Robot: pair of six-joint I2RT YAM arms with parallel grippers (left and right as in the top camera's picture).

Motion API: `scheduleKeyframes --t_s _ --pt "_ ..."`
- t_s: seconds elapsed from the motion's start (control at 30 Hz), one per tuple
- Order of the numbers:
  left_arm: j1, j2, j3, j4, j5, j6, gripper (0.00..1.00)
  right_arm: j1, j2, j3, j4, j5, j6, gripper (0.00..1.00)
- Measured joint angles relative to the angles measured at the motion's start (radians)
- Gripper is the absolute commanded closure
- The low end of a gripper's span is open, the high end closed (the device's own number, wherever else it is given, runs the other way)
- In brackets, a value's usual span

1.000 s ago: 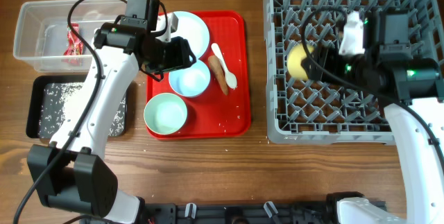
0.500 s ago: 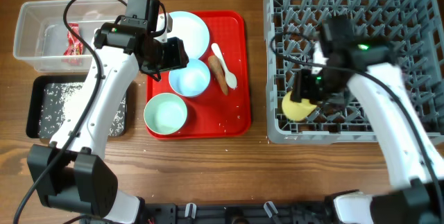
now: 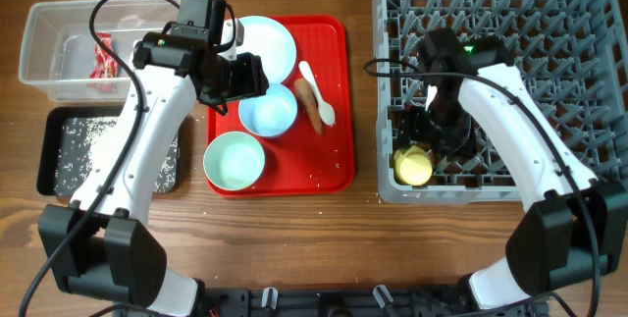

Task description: Sort waste into correct bins and load items into the dishwasher rack

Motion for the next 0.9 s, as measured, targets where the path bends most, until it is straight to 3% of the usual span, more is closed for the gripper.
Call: scheduleKeyframes --t_s 0.23,0.4,0.5,0.9 --pt "0.0 0.0 0.0 0.0 0.0 0.0 0.32 0.001 0.0 0.182 0.006 -0.011 -0.002 0.16" --pt "0.0 0.0 0.0 0.0 0.0 0.0 0.32 0.051 -0.002 0.339 0.11 -0.065 -0.034 0.18" --pt "0.0 0.0 0.0 0.0 0.0 0.0 0.24 0.114 -0.001 0.346 0.182 -0.089 -0.038 0.19" --pt "-0.042 0.0 -0.043 -0.099 -0.005 -0.023 0.24 0.175 0.0 0.346 0.311 -0.113 -0.034 0.18"
